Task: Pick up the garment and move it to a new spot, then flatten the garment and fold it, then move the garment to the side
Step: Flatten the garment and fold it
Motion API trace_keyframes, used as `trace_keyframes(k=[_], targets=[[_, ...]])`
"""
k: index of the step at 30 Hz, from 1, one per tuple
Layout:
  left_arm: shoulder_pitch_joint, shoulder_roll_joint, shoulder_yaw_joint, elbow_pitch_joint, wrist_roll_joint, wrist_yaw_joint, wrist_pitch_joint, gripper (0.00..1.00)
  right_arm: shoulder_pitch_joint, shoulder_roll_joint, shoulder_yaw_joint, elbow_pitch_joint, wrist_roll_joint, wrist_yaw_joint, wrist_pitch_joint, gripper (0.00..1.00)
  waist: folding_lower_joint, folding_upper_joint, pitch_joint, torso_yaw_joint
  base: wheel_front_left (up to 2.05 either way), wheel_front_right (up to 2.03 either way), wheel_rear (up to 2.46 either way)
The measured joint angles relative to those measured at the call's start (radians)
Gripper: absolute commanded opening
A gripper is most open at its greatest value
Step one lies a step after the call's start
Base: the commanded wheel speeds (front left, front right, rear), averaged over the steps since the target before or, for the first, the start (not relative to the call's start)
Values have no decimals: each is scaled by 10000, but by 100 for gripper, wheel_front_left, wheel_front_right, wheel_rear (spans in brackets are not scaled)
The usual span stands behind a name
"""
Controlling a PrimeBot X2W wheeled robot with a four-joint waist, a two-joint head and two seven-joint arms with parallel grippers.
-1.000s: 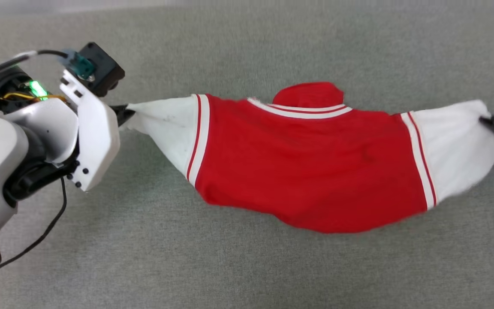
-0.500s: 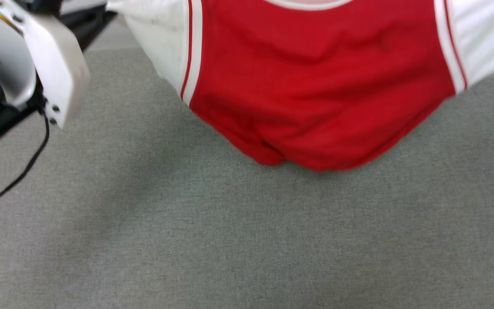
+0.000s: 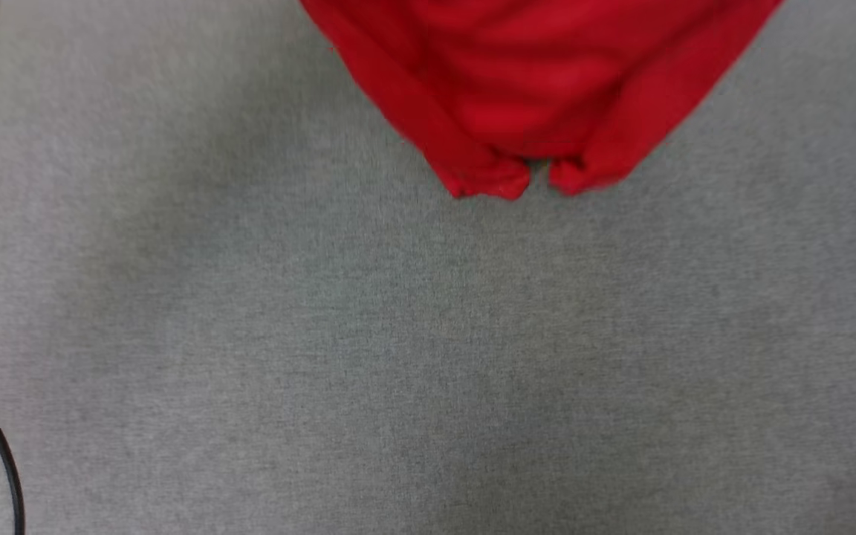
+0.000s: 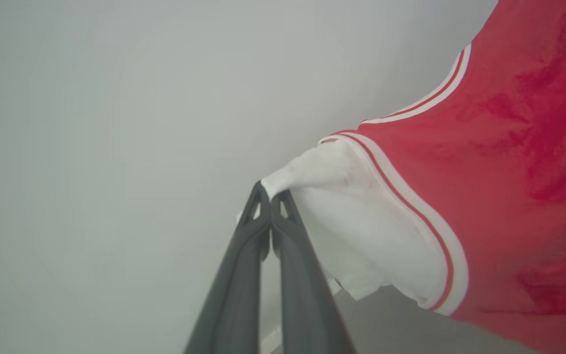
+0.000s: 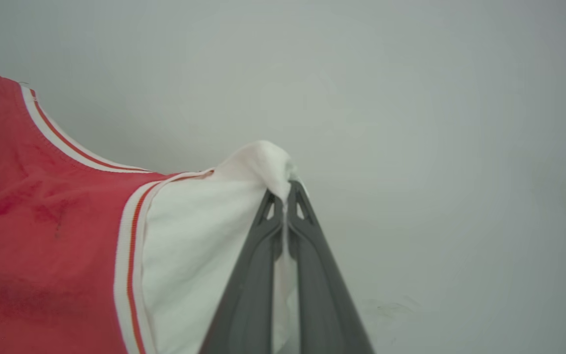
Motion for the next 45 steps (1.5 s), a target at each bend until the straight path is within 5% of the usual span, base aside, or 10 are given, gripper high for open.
trace_keyframes(k=[11, 25, 37, 45], targets=[[-3025, -646, 523, 1975, 1005, -86, -1306, 0, -3595, 1530, -593, 2416, -2224, 0, -1183, 0, 1, 0, 1681, 42, 0, 0, 0], [-5111, -1369, 263, 3912, 1264, -205, -2671, 0, -5964, 2468, -426, 4727, -3064, 0, -2506, 0, 1, 0, 2320, 145, 0, 0, 0], [-1889, -1225, -961, 4544, 288, -219, -4038, 0, -3251, 3367, 533, 6521, -1977, 0, -4648, 0, 1, 0, 1854, -1, 0, 0, 0], [1491, -894, -1423, 3509, -320, 320, -4585, 0, -458, 3655, 1455, 6606, -1076, 0, -5294, 0, -1, 0, 769, -56, 0, 0, 0]])
